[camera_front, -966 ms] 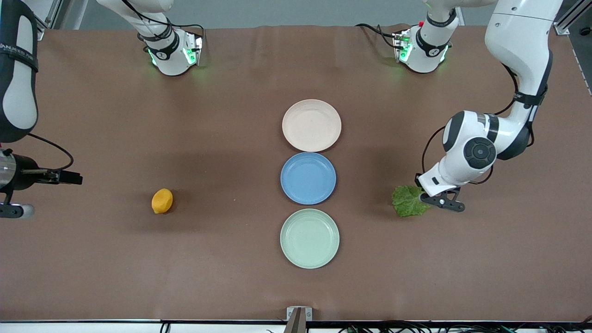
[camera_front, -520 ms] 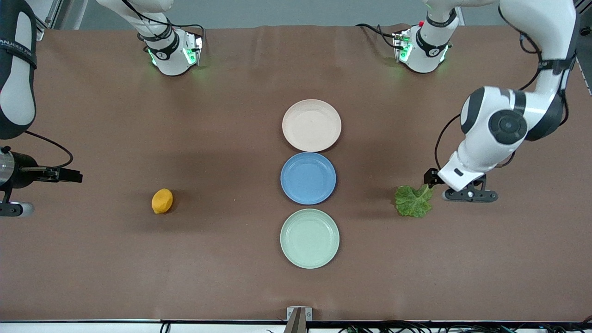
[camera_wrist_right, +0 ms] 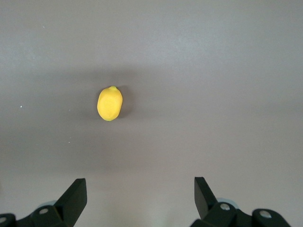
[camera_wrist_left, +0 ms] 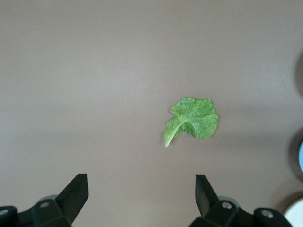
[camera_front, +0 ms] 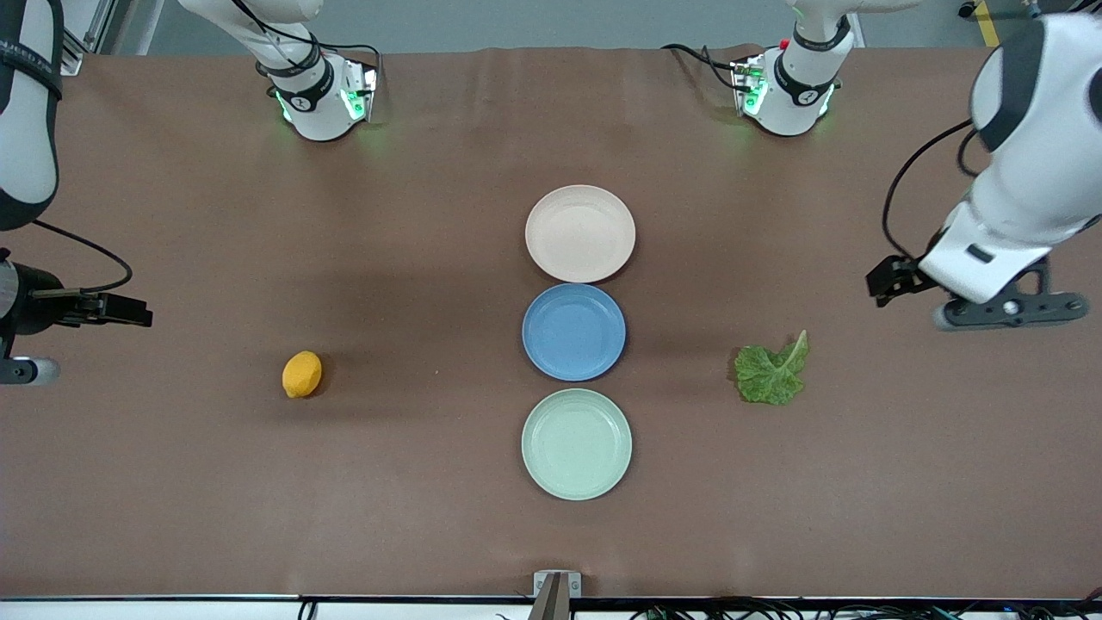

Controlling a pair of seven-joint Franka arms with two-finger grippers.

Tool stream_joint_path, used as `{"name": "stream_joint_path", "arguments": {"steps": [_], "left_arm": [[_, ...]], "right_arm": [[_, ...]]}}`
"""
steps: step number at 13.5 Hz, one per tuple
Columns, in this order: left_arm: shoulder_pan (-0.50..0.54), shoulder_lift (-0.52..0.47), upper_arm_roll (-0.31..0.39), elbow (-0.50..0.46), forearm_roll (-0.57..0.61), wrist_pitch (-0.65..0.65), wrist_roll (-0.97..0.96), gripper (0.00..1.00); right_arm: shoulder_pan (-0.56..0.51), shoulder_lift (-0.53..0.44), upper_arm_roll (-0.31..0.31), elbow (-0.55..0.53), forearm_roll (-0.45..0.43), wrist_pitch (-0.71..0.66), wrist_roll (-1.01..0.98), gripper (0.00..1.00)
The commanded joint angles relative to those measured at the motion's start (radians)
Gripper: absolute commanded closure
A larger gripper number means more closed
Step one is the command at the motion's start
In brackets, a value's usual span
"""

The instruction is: Pick lemon and lettuce from plates

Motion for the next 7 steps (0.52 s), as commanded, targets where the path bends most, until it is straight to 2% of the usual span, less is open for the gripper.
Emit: {"name": "stream_joint_path", "arguments": {"steps": [1, 5, 7], "left_arm": [[0.003, -0.025, -0.007, 0.051, -0.046, -0.090, 0.029, 0.00], [0.050, -0.120, -0.001, 0.045, -0.126, -0.205, 0.156, 0.00], [0.046, -0.183, 0.019, -0.015, -0.181, -0.210, 0.155, 0.00]], "right_arm": [[0.025, -0.180, -0.036, -0.242, 0.018, 0.104, -0.018, 0.00], [0.036, -0.289, -0.050, -0.339, 0.018, 0.112, -0.018, 0.00], [0.054, -0.354, -0.076, -0.405, 0.016, 0.130, -0.019, 0.00]]}}
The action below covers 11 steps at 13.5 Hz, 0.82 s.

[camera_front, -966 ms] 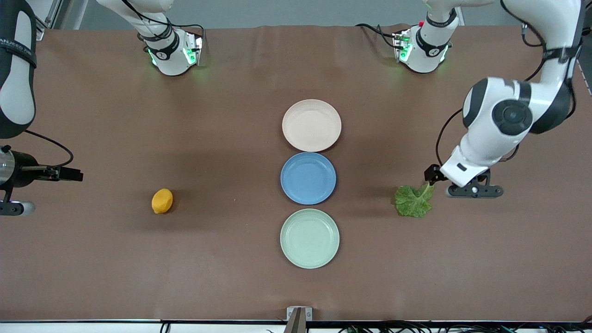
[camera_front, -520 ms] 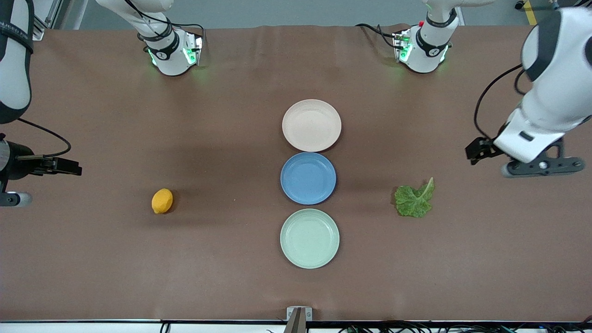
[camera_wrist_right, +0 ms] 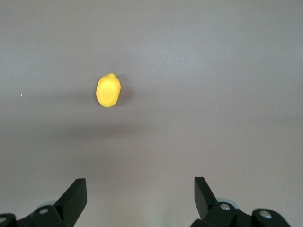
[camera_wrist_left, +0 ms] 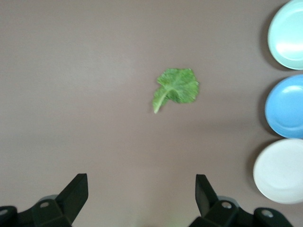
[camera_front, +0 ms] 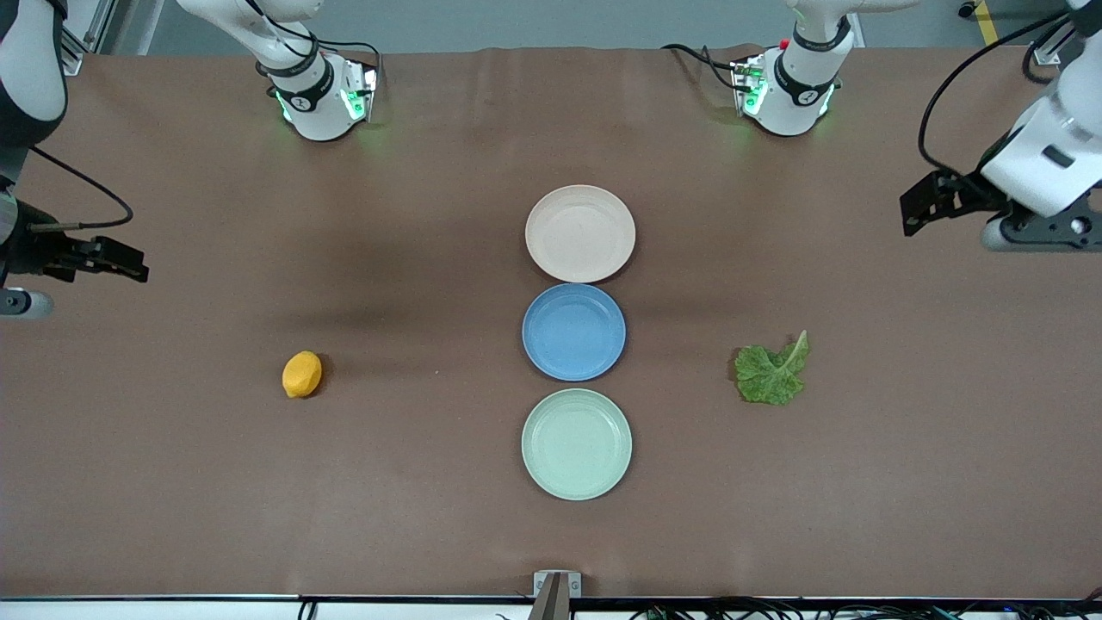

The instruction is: Pick lemon and lettuce from plates

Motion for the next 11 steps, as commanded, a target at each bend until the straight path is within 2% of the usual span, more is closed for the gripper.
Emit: {"name": "stream_joint_path", "arguments": {"steps": [1, 3, 11], "left_arm": [[0.003, -0.106, 0.022, -0.095, -0.058, -0.008, 0.017, 0.00], [-0.043, -0.173, 0.080, -0.180, -0.076, 0.000, 0.014, 0.00], [-0.034, -0.200, 0.060, -0.186, -0.024, 0.003, 0.005, 0.00]], "right_arm": [[0.025, -0.110, -0.036, -0.124, 0.016, 0.037, -0.013, 0.00], [0.022, -0.134, -0.036, -0.125, 0.017, 0.020, -0.015, 0.00], [0.043, -0.180, -0.037, -0.127, 0.017, 0.000, -0.013, 0.00]]}}
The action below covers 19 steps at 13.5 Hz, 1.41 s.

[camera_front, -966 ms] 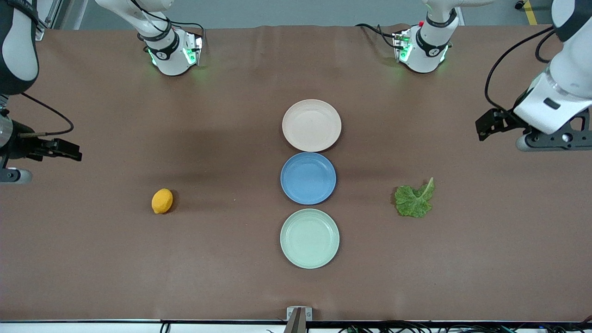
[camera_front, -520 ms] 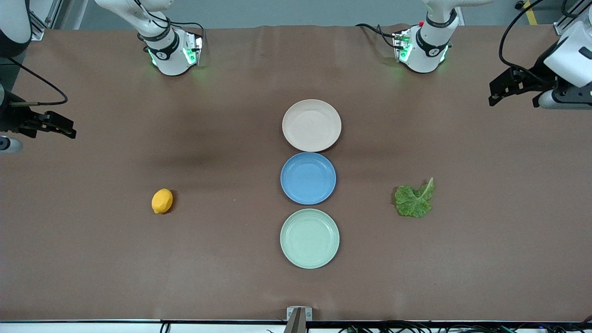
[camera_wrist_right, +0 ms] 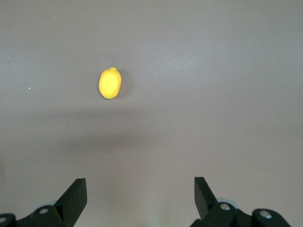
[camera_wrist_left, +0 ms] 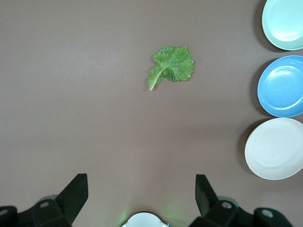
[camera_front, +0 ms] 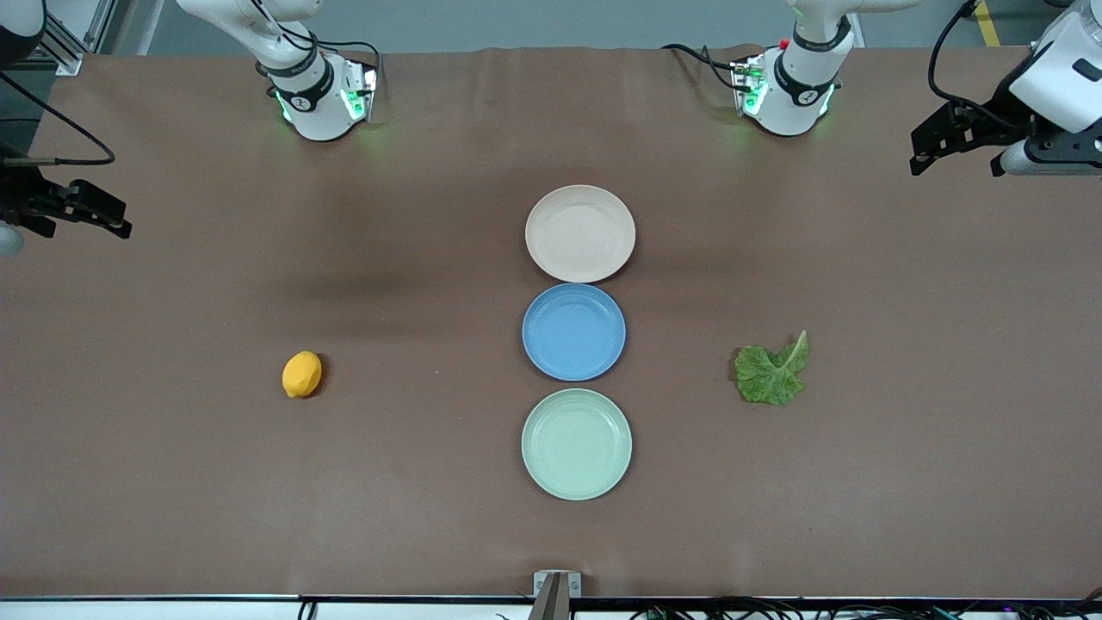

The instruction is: Pick lemon and lettuce from plates

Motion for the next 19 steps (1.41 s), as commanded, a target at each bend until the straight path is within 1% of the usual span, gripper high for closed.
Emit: {"name": "stream_joint_path", "arguments": {"steps": [1, 3, 4, 5, 14, 16, 19], "left_arm": [[-0.003, -0.013, 0.001, -0.008, 0.022, 0.018, 0.000, 0.00], [0.000, 0.077, 0.007, 0.078, 0.026, 0.021, 0.009, 0.00], [-0.003, 0.083, 0.008, 0.077, 0.028, 0.018, 0.002, 0.00], [-0.003, 0.085, 0.007, 0.075, 0.026, 0.019, 0.002, 0.00], [-0.001, 0.080, 0.008, 0.075, 0.026, 0.016, 0.002, 0.00], [-0.004, 0.085, 0.007, 0.081, 0.026, 0.016, 0.003, 0.00], [-0.006, 0.085, 0.004, 0.083, 0.025, 0.016, 0.002, 0.00]], "right_arm": [[0.037, -0.037, -0.016, -0.039, 0.016, 0.002, -0.010, 0.00], [0.045, -0.039, -0.018, -0.039, 0.016, 0.000, -0.008, 0.00], [0.049, -0.047, -0.029, -0.039, 0.016, 0.002, -0.008, 0.00], [0.055, -0.048, -0.036, -0.039, 0.016, 0.002, -0.008, 0.00], [0.046, -0.065, -0.038, -0.037, 0.048, 0.002, -0.008, 0.00], [0.040, -0.065, -0.044, -0.037, 0.079, 0.002, -0.008, 0.00], [0.042, -0.065, -0.044, -0.039, 0.079, 0.000, -0.011, 0.00]]}}
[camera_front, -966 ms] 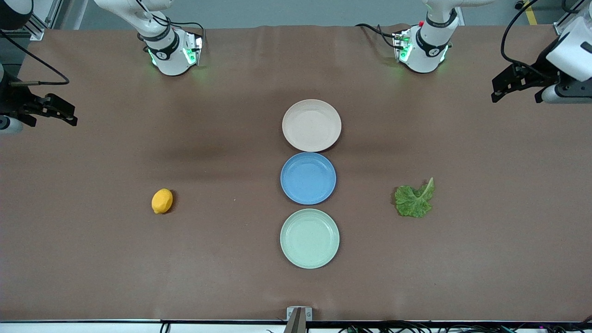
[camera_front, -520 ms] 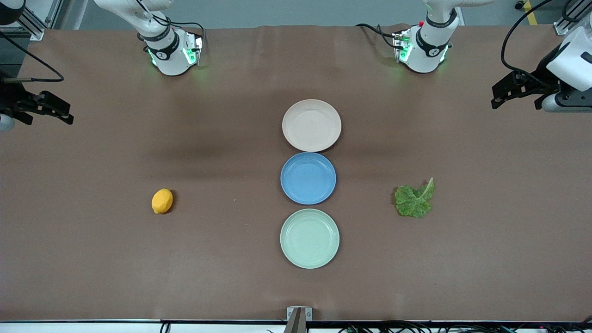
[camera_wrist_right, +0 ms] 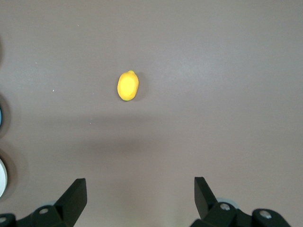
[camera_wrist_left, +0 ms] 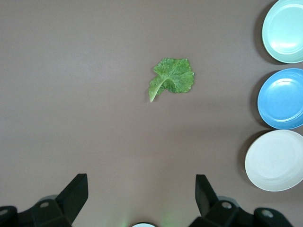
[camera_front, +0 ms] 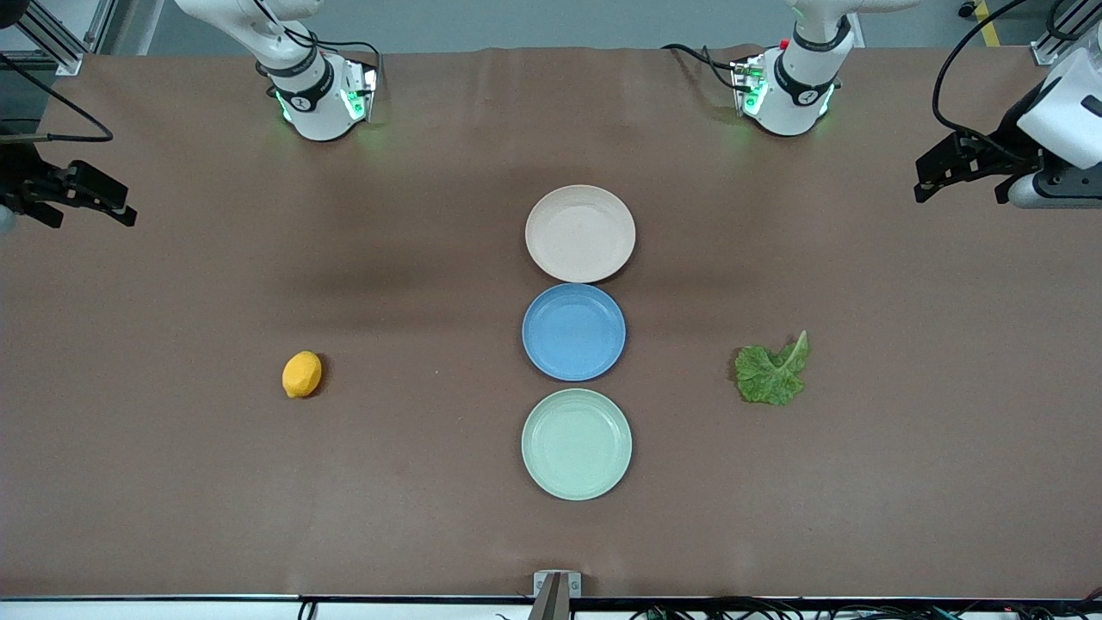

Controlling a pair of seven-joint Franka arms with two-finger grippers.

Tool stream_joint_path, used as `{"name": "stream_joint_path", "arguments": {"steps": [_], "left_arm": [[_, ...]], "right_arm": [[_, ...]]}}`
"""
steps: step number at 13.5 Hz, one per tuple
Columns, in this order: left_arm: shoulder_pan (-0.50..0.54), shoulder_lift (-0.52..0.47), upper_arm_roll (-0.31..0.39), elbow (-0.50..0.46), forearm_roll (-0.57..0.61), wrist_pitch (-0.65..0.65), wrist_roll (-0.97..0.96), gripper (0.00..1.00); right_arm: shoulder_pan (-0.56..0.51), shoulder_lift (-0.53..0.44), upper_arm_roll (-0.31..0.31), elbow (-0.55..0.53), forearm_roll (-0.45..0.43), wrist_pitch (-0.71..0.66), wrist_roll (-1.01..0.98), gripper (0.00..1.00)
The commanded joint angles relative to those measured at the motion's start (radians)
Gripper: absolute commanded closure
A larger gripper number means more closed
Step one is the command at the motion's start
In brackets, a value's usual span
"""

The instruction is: Pick lemon and lettuce from plates

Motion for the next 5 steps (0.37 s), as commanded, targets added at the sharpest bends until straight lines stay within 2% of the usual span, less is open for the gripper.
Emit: {"name": "stream_joint_path", "arguments": {"steps": [1, 5], "left_arm": [[-0.004, 0.002, -0.002, 0.015, 0.021, -0.009, 0.003, 0.00], [-0.003, 0.001, -0.002, 0.015, 0.013, -0.009, 0.003, 0.00]], "right_arm": [[0.004, -0.031, -0.007, -0.035, 0.014, 0.003, -0.011, 0.00], [0.010, -0.030, -0.001, -0.035, 0.011, -0.016, -0.011, 0.00]]}}
